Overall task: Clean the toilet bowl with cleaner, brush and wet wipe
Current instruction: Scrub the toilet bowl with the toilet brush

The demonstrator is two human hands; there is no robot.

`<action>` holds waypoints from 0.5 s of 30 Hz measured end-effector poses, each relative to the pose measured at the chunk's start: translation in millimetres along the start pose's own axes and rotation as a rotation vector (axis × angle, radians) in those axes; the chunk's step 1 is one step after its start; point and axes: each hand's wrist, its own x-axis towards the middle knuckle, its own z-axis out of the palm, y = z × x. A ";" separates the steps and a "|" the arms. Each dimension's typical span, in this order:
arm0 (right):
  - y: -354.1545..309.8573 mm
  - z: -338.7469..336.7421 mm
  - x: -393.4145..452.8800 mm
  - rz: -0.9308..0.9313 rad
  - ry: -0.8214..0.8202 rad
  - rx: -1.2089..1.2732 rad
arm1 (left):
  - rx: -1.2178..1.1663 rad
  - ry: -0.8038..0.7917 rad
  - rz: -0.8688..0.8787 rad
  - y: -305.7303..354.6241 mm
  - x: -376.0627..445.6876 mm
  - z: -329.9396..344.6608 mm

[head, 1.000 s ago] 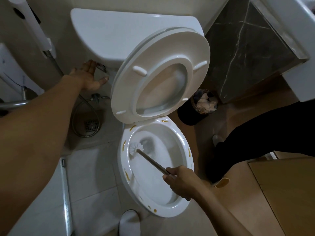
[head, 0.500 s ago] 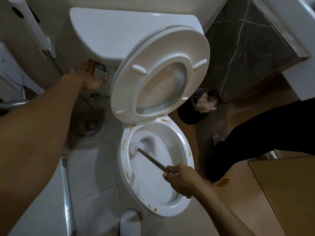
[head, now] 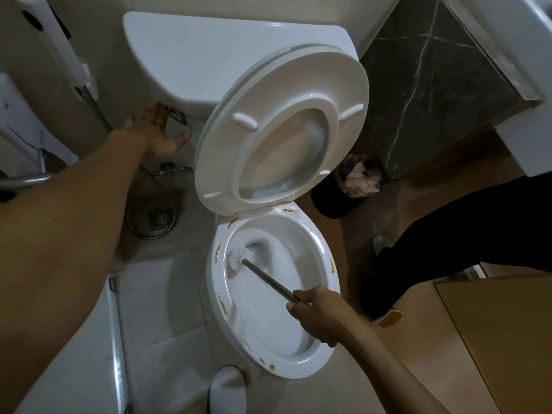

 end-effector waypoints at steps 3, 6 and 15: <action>0.9 0.9 0.6 -0.001 0.000 -0.012 | 0.002 0.002 -0.002 0.6 0.1 0.7; 1.3 0.9 0.7 0.008 0.000 -0.008 | 0.000 0.000 -0.009 0.7 0.5 -0.3; -0.5 -2.4 1.1 0.001 -0.001 -0.001 | -0.004 -0.006 -0.005 -1.3 3.4 2.5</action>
